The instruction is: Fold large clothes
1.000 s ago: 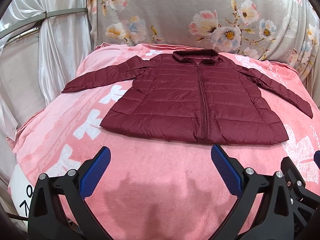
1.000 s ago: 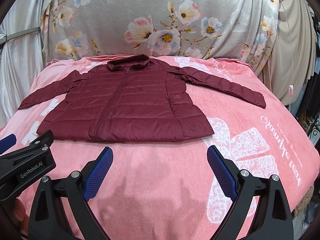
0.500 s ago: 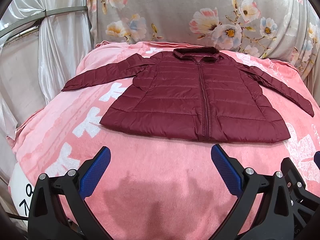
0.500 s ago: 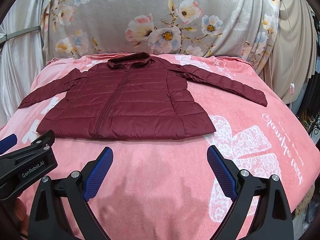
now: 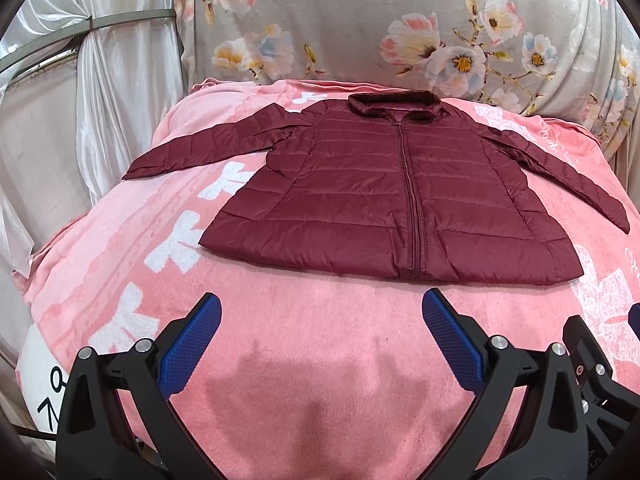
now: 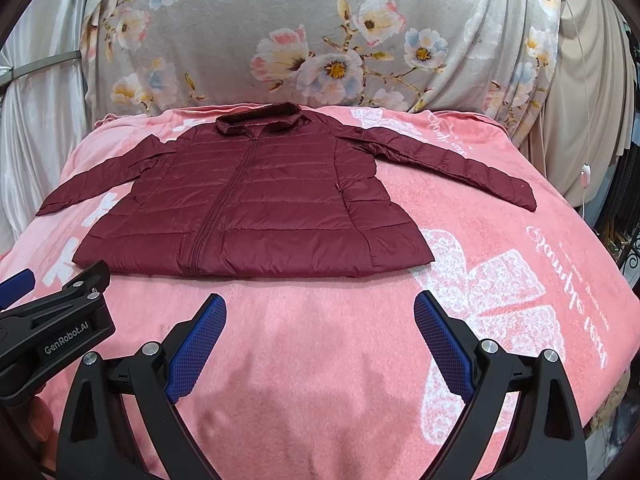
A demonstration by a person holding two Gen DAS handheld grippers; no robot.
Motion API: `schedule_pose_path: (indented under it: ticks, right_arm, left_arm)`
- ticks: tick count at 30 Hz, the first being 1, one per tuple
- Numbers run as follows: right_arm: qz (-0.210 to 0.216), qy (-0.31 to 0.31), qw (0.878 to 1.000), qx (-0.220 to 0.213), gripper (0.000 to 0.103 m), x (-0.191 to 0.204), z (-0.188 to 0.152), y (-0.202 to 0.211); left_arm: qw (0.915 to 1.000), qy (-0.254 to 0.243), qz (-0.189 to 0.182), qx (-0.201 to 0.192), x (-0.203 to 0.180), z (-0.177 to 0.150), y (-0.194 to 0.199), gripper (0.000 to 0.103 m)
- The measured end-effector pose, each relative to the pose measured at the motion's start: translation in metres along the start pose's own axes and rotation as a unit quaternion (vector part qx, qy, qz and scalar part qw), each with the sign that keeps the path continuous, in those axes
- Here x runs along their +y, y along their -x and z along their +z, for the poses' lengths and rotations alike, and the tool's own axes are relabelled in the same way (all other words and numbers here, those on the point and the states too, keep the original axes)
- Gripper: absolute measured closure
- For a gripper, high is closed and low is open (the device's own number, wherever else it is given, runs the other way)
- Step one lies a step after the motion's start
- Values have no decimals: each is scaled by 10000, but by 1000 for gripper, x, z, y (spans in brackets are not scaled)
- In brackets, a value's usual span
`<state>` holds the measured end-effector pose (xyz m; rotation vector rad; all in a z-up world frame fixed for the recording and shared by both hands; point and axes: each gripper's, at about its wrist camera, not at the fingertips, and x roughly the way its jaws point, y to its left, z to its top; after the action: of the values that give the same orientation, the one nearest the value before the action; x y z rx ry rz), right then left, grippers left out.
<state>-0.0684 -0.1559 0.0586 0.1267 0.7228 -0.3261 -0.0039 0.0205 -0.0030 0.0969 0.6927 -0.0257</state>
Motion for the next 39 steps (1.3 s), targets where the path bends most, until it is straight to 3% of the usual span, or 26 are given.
schedule_pose_path:
  ticks: [39]
  right_arm:
    - [159, 104, 9998, 37, 10, 11, -1, -4]
  left_arm:
    - [9998, 98, 159, 68, 22, -1, -4, 5]
